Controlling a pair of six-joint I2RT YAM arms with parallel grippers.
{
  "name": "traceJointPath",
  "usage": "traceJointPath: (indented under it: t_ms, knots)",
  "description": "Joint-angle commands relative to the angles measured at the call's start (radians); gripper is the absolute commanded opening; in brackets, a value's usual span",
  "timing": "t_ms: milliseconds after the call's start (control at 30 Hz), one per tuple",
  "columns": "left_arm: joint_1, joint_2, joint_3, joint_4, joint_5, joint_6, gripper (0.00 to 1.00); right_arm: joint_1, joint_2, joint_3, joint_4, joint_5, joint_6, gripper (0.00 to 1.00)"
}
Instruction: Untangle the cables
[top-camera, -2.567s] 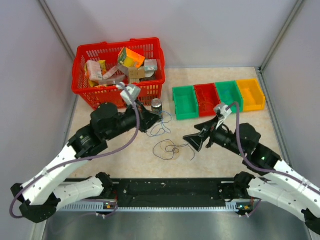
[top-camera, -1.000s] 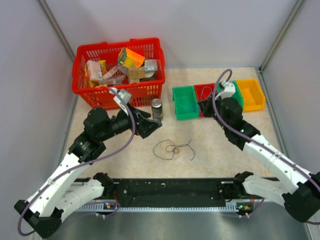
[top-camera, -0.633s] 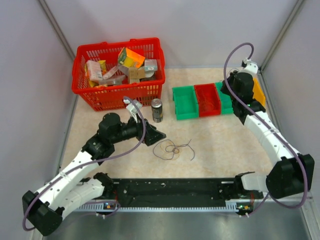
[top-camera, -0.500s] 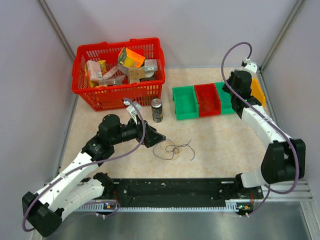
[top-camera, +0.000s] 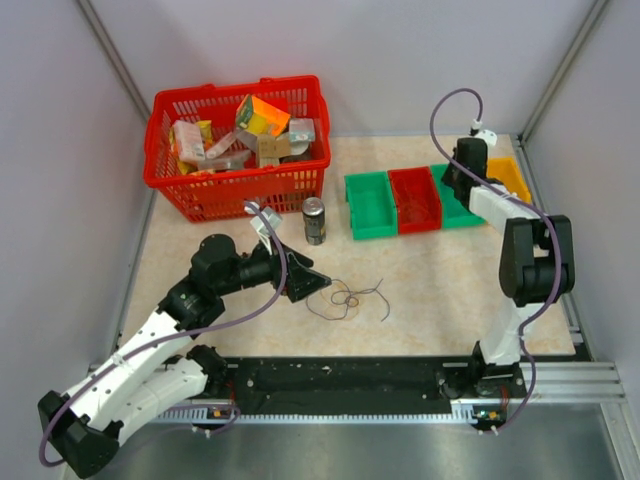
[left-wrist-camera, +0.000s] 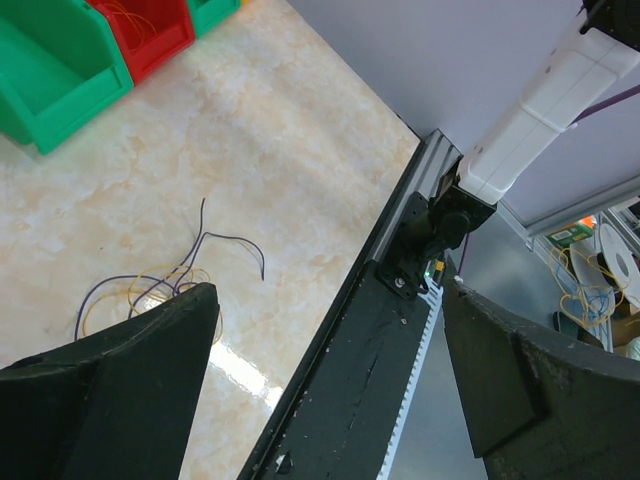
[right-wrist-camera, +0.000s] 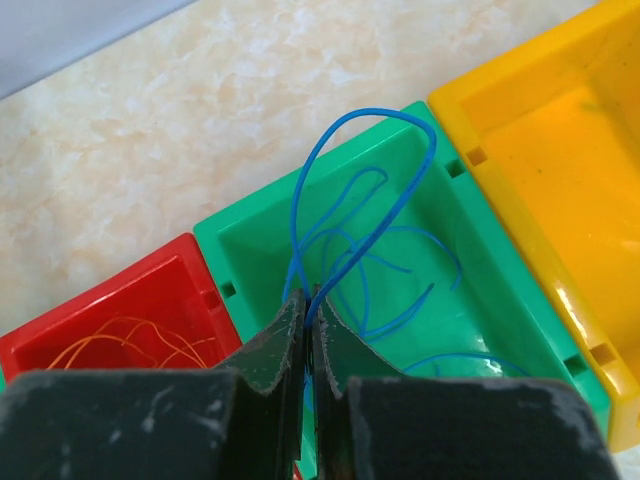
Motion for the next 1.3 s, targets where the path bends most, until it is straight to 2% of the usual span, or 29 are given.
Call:
traceJointPath:
  t_ms: [0, 67, 200, 333, 433, 533, 600, 633, 700, 767, 867, 967, 1067, 1200, 1267]
  knots:
    - [-0.007, 0.003, 0.008, 0.036, -0.005, 0.014, 0.95, -0.010, 0.063, 0.130, -0.140, 0.016, 0.001, 0.00]
    - [-0.007, 0.009, 0.010, 0.039, -0.005, 0.010, 0.93, -0.010, 0.071, 0.143, -0.212, 0.036, 0.018, 0.00]
    - [-0.006, 0.047, 0.008, 0.036, -0.007, -0.009, 0.88, -0.010, 0.044, 0.105, -0.241, 0.039, 0.016, 0.00]
    - [-0.007, 0.119, 0.013, 0.028, 0.050, -0.052, 0.85, -0.027, 0.082, 0.176, -0.347, 0.012, 0.019, 0.04]
    - [-0.010, 0.148, 0.007, 0.031, 0.079, -0.085, 0.84, -0.045, 0.094, 0.210, -0.399, -0.036, 0.016, 0.19]
    - [-0.019, 0.158, -0.008, 0.033, 0.072, -0.107, 0.84, -0.047, 0.050, 0.204, -0.426, -0.057, 0.000, 0.46]
    - [-0.035, 0.164, -0.018, 0.034, 0.059, -0.119, 0.85, -0.047, -0.004, 0.183, -0.433, -0.066, -0.016, 0.60]
    - [-0.044, 0.171, -0.018, 0.031, 0.049, -0.124, 0.86, -0.047, -0.033, 0.169, -0.435, -0.063, -0.026, 0.66]
    - [-0.064, 0.182, -0.016, 0.033, 0.033, -0.131, 0.86, -0.047, -0.090, 0.141, -0.453, -0.047, -0.046, 0.70]
    - [-0.088, 0.197, -0.015, 0.033, 0.004, -0.130, 0.87, -0.045, -0.180, 0.080, -0.467, -0.078, -0.036, 0.71]
    - [-0.136, 0.263, -0.002, 0.016, -0.068, -0.104, 0.84, -0.013, -0.359, -0.128, -0.369, -0.300, 0.053, 0.71]
    - [-0.168, 0.354, 0.024, -0.010, -0.141, -0.084, 0.76, 0.164, -0.524, -0.381, -0.263, -0.390, 0.104, 0.71]
    - [-0.180, 0.436, 0.041, -0.021, -0.184, -0.099, 0.70, 0.329, -0.643, -0.553, -0.185, -0.422, 0.160, 0.67]
    - [-0.220, 0.548, 0.053, 0.042, -0.230, -0.115, 0.70, 0.505, -0.748, -0.748, -0.061, -0.454, 0.280, 0.56]
    - [-0.233, 0.617, 0.099, -0.002, -0.290, -0.104, 0.69, 0.584, -0.791, -0.823, 0.022, -0.439, 0.341, 0.54]
